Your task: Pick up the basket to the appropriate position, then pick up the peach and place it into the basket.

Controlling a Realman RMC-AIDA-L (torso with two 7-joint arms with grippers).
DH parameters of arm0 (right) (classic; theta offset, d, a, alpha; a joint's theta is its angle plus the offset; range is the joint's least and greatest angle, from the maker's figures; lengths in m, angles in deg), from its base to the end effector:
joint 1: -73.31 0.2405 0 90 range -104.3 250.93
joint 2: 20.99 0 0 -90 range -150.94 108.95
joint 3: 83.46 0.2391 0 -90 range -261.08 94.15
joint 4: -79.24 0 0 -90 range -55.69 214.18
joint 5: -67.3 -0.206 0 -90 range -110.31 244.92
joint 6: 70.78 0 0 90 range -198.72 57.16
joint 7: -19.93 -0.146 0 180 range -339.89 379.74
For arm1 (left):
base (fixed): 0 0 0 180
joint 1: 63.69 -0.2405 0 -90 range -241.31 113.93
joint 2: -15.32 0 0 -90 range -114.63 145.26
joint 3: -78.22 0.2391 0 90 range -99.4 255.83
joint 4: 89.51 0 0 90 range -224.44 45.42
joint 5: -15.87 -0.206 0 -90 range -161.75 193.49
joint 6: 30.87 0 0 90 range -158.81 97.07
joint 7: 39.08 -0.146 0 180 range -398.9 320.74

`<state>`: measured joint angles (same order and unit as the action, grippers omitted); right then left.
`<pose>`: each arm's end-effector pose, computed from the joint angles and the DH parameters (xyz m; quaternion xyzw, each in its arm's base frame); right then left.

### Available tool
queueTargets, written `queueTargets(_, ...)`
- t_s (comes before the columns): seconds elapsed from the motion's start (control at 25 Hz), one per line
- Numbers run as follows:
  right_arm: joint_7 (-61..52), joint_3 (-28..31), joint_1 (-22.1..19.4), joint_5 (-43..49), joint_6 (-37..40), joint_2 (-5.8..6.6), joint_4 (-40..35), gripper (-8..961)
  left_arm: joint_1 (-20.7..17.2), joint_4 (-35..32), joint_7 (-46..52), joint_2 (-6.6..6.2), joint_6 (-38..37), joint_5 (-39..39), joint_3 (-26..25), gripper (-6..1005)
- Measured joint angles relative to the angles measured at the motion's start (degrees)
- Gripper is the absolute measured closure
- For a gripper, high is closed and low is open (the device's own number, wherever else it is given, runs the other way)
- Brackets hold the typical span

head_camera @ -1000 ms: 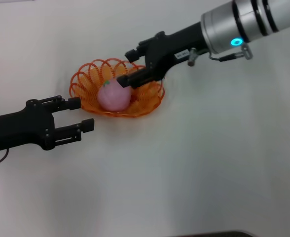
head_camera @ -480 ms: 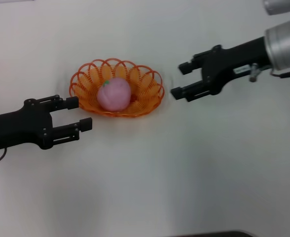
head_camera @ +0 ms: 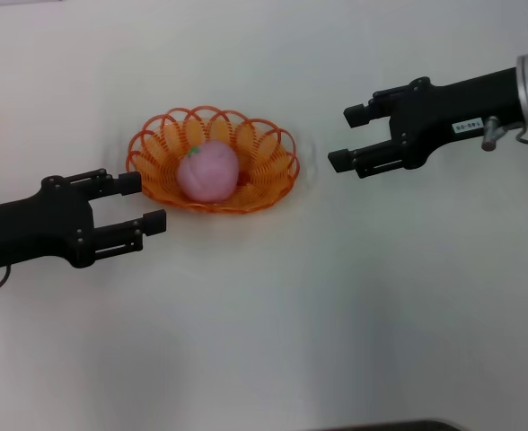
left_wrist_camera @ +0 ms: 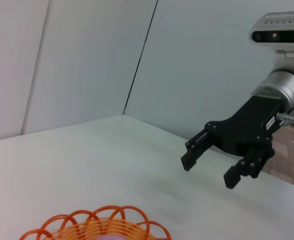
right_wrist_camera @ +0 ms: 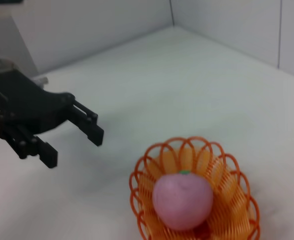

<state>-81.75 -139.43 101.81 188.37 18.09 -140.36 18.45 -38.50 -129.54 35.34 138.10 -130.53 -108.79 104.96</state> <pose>0.2110 0.3315 0.0217 -0.9665 0.2124 0.0986 0.1050 -0.2699 0.2707 0.0031 -0.9289 -0.2346 -0.2655 0.1079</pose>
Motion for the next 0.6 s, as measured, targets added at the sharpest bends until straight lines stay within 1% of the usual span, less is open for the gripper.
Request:
queueTargets(0.24,8.8,5.7,-2.5,-6.4,2.2,-0.01,4.3,167,-0.2,-0.1,0.0,-0.01,0.0,0.3,-0.1,289)
queueTargets(0.36,14.5,9.0,-3.4,-9.0,3.1,0.05,9.0,167,-0.2,-0.1,-0.1,0.00,0.1,0.4,-0.3,289)
queueTargets(0.6,27.6,17.1,-4.3,-9.5,5.0,0.24,20.8,167,-0.2,-0.1,-0.3,-0.03,0.2,0.5,-1.2,290)
